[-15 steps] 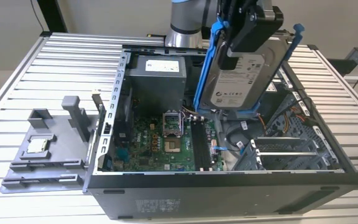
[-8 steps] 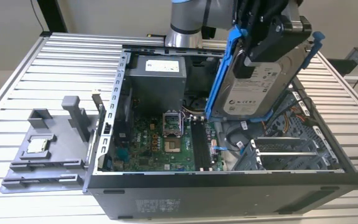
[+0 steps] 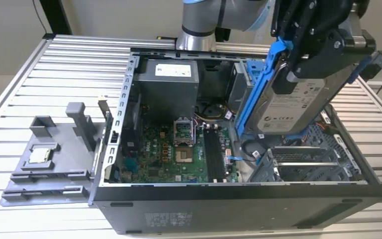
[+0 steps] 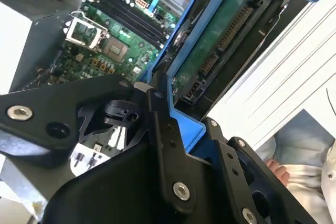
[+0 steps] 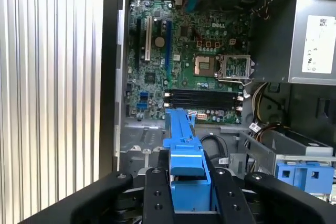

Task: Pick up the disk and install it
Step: 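Pick up the disk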

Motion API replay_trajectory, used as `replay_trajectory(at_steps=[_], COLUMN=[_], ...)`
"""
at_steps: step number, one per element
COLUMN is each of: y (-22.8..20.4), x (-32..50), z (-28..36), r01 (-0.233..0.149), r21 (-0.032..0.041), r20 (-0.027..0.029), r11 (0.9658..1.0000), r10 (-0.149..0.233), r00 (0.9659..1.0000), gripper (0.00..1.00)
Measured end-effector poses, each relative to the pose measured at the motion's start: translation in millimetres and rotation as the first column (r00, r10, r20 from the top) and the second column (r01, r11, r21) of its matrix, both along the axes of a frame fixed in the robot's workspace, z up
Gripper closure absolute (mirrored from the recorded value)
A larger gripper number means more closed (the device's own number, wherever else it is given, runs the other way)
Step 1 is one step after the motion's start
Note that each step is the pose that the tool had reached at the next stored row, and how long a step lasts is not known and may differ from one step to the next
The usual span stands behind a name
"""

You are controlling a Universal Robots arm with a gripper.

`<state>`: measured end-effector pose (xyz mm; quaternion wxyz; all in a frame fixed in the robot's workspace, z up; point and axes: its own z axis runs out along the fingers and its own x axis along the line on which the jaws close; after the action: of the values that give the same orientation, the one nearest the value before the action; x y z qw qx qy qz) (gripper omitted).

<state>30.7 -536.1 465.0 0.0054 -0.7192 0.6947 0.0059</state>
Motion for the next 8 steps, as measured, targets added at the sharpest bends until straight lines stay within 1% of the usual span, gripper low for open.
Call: replay_trajectory(at_steps=[8], y=[-18.0], x=[24.7], z=[0.0], r01=[0.000], r21=[0.0003], r20=[0.0000], r11=[1.0000], r10=[0.000], r00=[1.0000], gripper=[1.00])
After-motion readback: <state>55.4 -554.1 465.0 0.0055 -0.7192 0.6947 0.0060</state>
